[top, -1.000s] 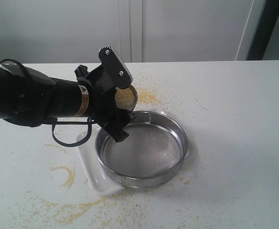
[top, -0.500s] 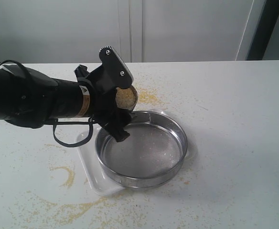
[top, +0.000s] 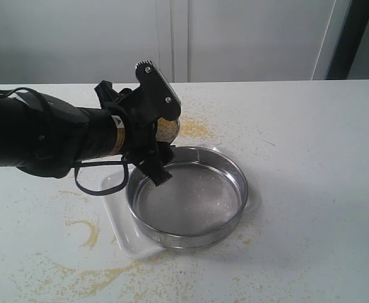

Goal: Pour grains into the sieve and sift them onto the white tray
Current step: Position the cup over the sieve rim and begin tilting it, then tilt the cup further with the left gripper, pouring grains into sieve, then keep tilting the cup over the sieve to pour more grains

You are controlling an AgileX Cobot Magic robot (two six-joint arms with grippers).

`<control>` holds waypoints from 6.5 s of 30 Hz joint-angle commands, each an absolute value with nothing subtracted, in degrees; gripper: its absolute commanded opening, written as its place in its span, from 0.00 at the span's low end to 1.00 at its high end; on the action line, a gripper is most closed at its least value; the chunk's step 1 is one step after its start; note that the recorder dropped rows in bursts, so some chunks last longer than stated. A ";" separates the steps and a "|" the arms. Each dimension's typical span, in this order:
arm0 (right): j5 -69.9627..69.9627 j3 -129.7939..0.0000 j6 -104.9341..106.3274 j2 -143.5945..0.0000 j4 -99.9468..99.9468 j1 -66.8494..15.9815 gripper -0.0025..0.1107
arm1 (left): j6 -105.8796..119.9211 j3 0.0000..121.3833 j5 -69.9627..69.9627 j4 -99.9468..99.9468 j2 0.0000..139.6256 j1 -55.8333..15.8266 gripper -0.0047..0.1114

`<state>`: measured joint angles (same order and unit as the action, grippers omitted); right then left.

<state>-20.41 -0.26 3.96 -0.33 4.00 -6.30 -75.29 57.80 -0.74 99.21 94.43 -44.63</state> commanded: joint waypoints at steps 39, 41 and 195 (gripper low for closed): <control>-20.07 0.00 4.18 0.00 4.05 -5.83 0.02 | -56.56 61.71 1.35 99.95 98.31 -45.43 0.04; -20.07 0.00 4.18 0.00 4.05 -5.83 0.02 | -56.56 61.71 1.35 99.95 98.31 -45.43 0.04; -20.07 0.00 4.18 0.00 4.35 -5.83 0.02 | -31.08 62.08 -5.55 99.95 102.14 -45.32 0.04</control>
<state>-20.41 -0.26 3.96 -0.33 4.11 -6.30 -30.97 61.52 -3.79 99.21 101.94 -45.21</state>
